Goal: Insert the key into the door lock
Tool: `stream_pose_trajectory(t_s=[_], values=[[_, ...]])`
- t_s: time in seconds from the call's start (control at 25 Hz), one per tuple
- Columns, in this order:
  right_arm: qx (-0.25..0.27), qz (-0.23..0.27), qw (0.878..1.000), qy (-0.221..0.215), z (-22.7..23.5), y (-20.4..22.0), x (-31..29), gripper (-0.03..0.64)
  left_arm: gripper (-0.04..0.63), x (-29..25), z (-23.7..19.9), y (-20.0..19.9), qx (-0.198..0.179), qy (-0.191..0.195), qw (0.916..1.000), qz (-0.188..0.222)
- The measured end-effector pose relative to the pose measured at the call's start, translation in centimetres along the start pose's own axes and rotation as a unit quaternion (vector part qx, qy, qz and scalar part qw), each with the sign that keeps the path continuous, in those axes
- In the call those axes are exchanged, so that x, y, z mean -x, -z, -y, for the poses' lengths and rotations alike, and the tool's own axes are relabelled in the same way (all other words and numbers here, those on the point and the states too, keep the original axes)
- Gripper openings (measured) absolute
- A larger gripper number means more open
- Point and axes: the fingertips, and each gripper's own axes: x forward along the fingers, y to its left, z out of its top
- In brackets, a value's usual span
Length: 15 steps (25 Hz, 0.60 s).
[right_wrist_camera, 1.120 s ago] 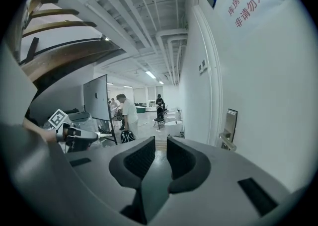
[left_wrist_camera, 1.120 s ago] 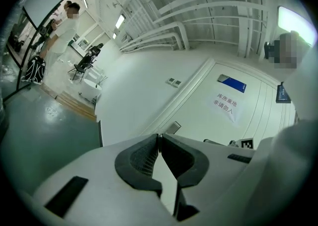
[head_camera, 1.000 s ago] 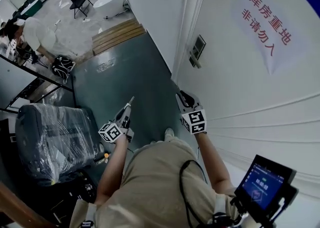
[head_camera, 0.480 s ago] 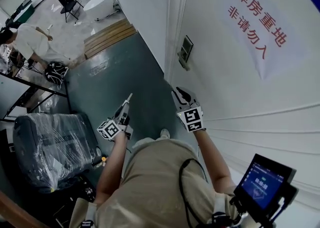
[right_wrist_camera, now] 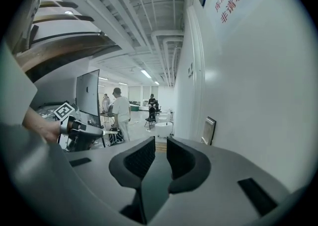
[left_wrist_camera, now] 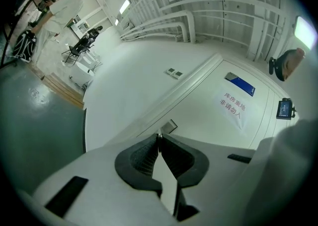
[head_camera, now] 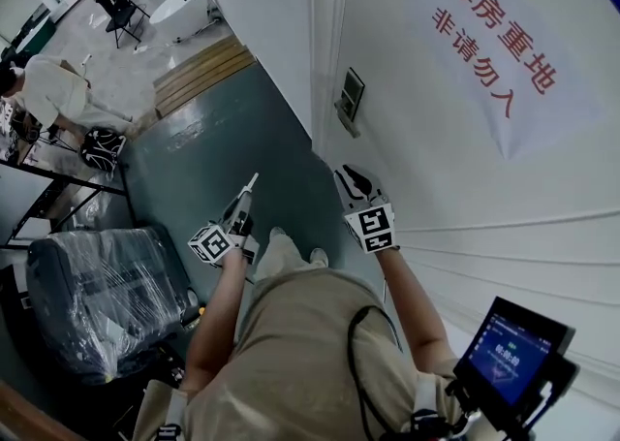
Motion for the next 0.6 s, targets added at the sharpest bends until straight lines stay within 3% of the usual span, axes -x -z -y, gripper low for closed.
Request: stream_pose_trajectory(t_s=[0.28, 0.6], values=[[-0.016, -0.005, 1.000, 0.026, 1.5, -0.1, -2.6, 0.078, 0.034, -3.6, -1.8, -1.8, 0.018, 0.027, 0.9993, -0.022], [-0.029, -0.017, 0.997, 0.065, 3.3, -1.5, -6.9, 0.078, 0.034, -9.5, -3.9, -3.7, 0.024, 0.064, 0.9945, -0.079]])
